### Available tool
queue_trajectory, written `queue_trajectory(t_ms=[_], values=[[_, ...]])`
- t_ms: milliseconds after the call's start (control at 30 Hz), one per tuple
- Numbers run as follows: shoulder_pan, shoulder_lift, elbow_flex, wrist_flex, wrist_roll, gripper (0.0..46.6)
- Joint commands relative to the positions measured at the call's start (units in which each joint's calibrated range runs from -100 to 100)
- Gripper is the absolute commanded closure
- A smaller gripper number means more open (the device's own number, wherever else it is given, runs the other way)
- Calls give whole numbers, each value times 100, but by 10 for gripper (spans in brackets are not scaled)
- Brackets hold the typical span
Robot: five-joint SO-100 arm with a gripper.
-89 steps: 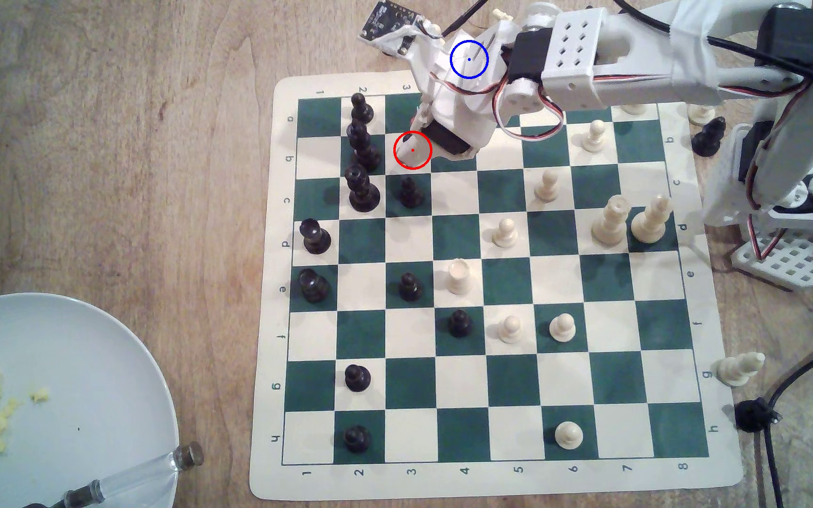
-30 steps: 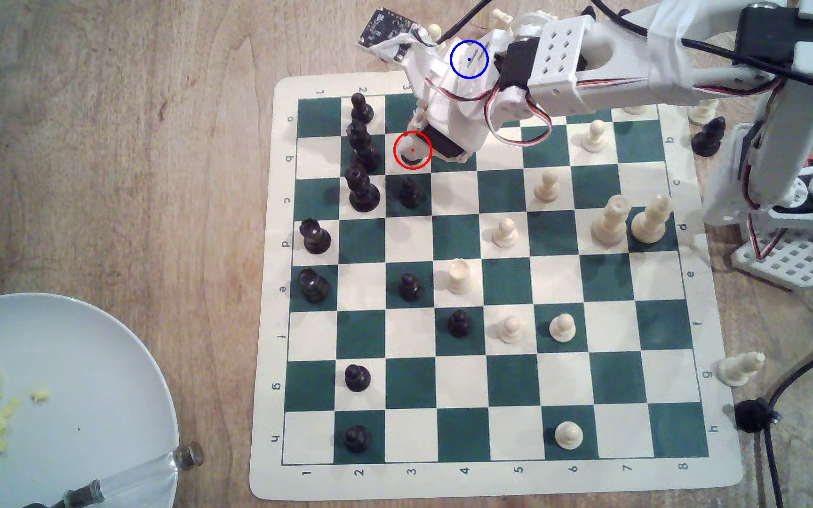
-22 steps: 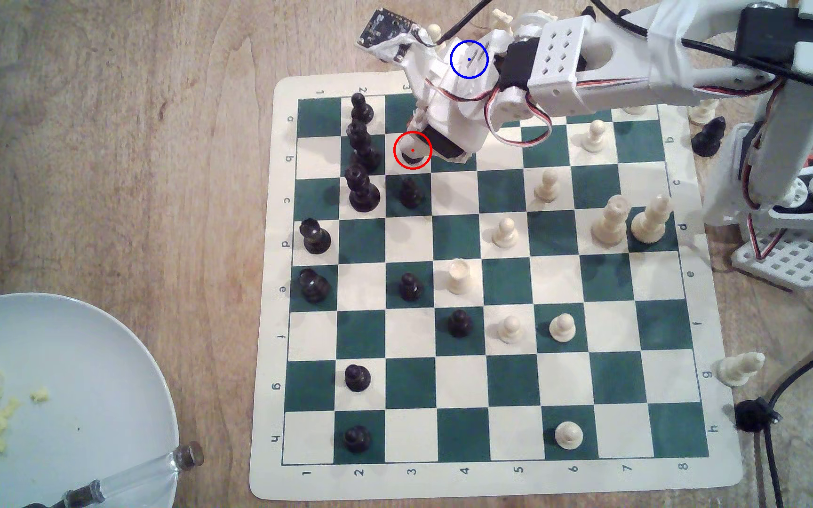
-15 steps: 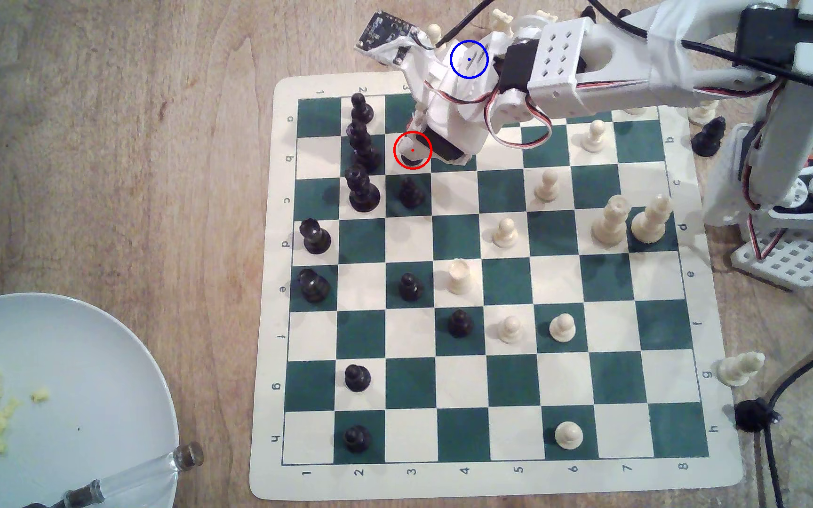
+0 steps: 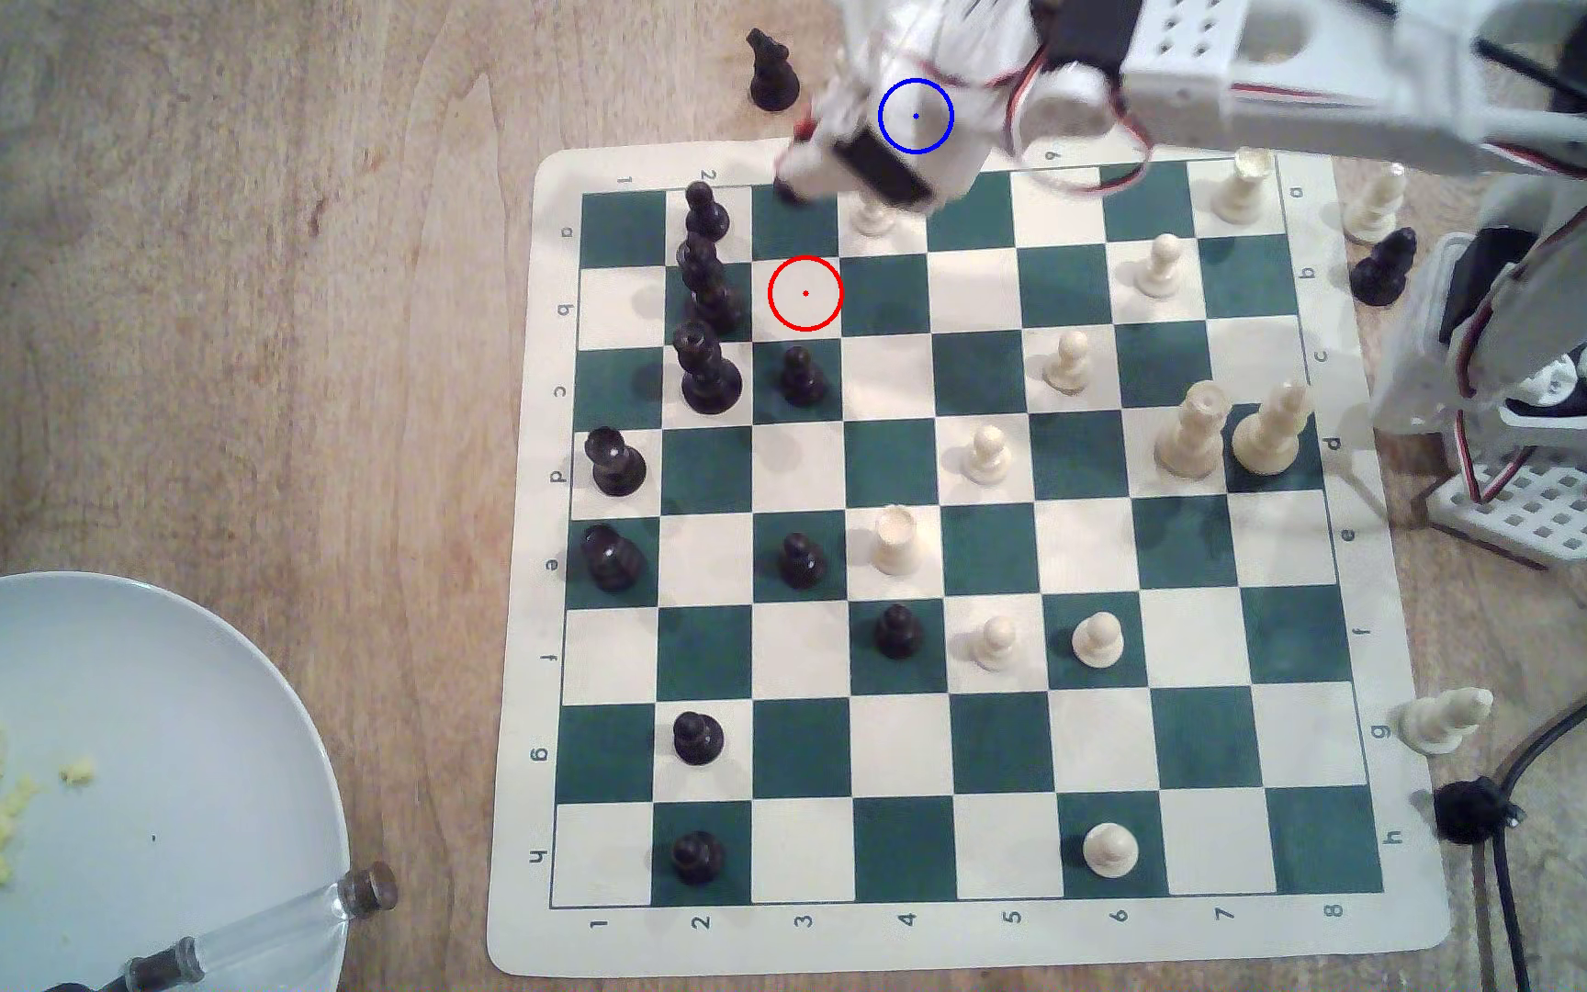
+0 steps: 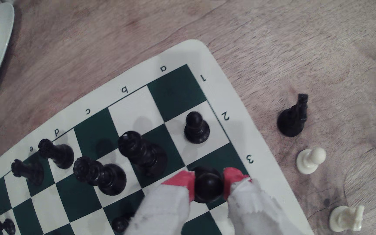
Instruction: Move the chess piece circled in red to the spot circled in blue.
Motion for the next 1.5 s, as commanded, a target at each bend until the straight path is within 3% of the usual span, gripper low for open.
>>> queue_trajectory(t_ms=[0,533,1467], values=[[299,-760,241,10,147,451],[1081,-1006,1374,-440,347,453],[1128,556,1465,-1595,376,453]])
